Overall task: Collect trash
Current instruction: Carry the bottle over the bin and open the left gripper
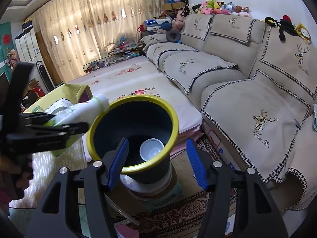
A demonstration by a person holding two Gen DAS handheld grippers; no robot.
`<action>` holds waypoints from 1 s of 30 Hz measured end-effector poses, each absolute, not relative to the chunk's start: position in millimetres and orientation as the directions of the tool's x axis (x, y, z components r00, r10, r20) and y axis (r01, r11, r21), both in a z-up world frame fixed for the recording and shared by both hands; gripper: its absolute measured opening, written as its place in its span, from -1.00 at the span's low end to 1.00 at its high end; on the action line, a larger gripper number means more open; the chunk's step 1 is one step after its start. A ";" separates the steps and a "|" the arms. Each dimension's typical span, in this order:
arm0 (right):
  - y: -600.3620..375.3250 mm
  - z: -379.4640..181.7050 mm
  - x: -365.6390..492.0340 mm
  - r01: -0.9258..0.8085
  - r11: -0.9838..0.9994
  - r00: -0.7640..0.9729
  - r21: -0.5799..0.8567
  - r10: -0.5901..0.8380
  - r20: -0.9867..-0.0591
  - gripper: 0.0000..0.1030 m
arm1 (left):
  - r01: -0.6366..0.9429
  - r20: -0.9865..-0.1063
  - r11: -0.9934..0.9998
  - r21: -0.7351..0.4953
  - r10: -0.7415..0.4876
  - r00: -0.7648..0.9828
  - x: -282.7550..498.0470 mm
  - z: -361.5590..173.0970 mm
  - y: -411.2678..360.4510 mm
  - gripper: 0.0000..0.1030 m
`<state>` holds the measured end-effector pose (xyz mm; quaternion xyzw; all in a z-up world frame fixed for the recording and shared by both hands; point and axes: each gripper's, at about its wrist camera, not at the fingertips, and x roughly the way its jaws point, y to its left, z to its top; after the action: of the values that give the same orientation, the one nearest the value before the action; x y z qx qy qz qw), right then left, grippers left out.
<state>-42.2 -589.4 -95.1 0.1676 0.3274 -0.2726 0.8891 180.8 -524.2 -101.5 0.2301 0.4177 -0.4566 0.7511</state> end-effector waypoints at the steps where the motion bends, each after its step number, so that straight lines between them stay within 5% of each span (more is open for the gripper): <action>1: -590.6 -95.0 -42.2 0.596 0.794 0.637 0.121 -0.376 -0.673 0.13 | 0.878 -0.842 0.477 -0.038 -0.488 0.229 184.8 -107.0 -533.7 0.00; 7: -593.9 -97.5 -42.9 0.603 0.789 0.631 0.123 -0.376 -0.679 0.14 | 0.865 -0.849 0.501 -0.036 -0.472 0.237 201.9 -127.7 -562.1 0.01; 10: -592.3 -96.6 -41.3 0.599 0.791 0.631 0.125 -0.371 -0.681 0.14 | 0.851 -0.829 0.524 -0.030 -0.489 0.272 205.6 -121.3 -557.4 0.62; 13: -587.9 -94.6 -39.9 0.594 0.795 0.636 0.126 -0.368 -0.679 0.17 | 0.846 -0.802 0.531 -0.044 -0.524 0.287 203.0 -105.1 -542.4 0.65; 22: -563.3 -96.7 -18.4 0.538 0.835 0.648 0.118 -0.320 -0.691 0.21 | 0.810 -0.631 0.583 -0.063 -0.653 0.420 168.2 -38.6 -392.9 0.86; 30: -525.8 -98.0 19.5 0.462 0.881 0.653 0.101 -0.261 -0.711 0.21 | 0.653 -0.554 0.752 -0.083 -0.580 0.597 163.5 -17.4 -223.3 0.91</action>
<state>19.5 -525.8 -98.0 0.1380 0.3650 -0.2012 0.8985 163.5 -223.3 -17.4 0.0646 0.2859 -0.3458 0.8913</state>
